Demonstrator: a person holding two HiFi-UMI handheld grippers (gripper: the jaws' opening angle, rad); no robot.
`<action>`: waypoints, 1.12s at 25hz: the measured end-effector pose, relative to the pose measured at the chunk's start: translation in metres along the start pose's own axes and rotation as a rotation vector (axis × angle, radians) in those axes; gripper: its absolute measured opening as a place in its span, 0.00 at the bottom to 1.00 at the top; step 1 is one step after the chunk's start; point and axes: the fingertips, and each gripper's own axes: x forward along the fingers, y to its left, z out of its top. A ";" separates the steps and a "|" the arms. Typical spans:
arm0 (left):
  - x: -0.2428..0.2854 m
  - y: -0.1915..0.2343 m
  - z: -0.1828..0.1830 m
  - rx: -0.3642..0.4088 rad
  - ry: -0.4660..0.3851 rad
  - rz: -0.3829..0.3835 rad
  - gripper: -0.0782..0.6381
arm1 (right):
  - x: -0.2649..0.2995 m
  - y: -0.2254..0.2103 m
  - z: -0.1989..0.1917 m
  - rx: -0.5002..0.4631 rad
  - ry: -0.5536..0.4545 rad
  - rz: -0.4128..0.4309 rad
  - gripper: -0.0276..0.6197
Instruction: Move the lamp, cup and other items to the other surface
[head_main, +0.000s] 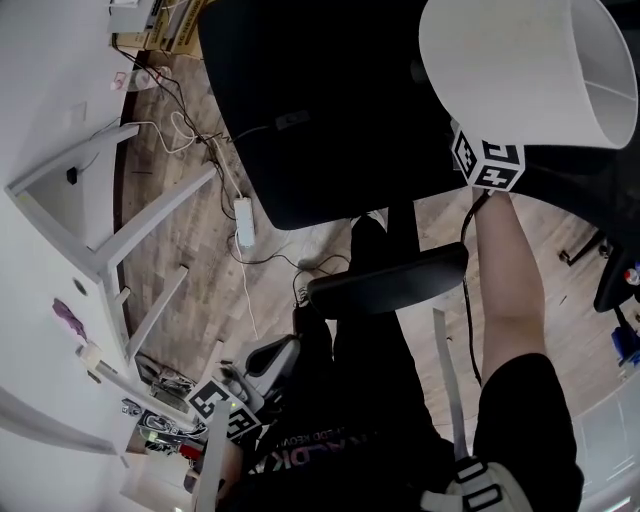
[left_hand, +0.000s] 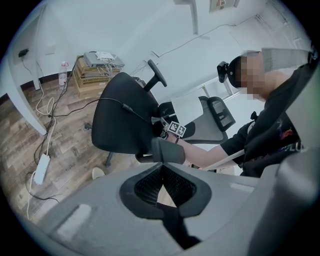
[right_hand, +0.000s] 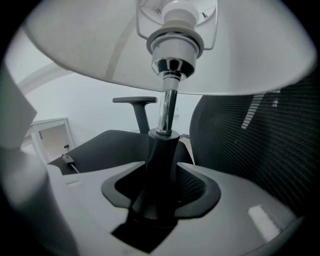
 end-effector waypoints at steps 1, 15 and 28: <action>0.000 -0.001 0.000 0.000 -0.002 -0.003 0.11 | -0.004 -0.001 -0.002 -0.008 0.011 -0.001 0.35; -0.003 -0.012 0.005 0.009 -0.060 -0.054 0.11 | -0.120 -0.010 -0.048 -0.044 0.280 -0.013 0.05; -0.103 -0.020 0.032 0.092 -0.397 -0.097 0.11 | -0.223 0.041 0.131 0.047 0.084 0.013 0.05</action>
